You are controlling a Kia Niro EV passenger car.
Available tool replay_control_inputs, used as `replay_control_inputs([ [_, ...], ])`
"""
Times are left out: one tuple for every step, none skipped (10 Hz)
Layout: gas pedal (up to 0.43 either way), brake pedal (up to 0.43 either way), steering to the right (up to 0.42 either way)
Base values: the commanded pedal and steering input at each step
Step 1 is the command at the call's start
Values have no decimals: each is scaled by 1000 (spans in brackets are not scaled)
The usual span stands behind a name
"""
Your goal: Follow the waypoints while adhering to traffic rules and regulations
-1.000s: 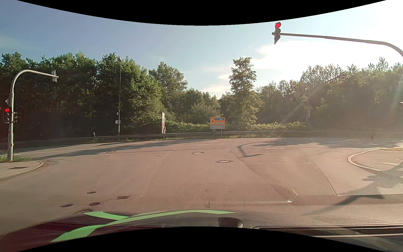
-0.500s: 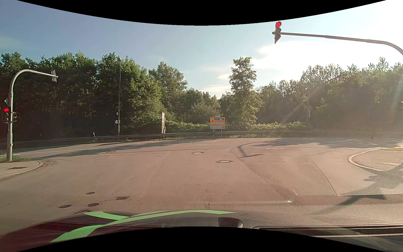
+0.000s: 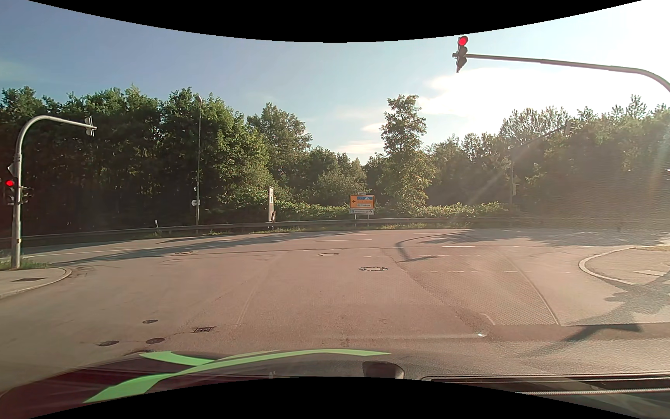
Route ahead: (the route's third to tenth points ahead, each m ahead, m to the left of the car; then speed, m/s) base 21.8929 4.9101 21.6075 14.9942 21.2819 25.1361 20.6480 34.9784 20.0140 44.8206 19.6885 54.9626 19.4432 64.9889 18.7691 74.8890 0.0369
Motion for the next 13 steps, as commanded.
replay_control_inputs([
  [0, 189, 14],
  [0, 195, 14],
  [0, 195, 14],
  [0, 195, 13],
  [0, 195, 14],
  [0, 195, 14],
  [0, 195, 14],
  [0, 195, 14],
  [0, 195, 13],
  [0, 195, 14],
  [0, 195, 14],
  [0, 195, 13],
  [0, 195, 13],
])
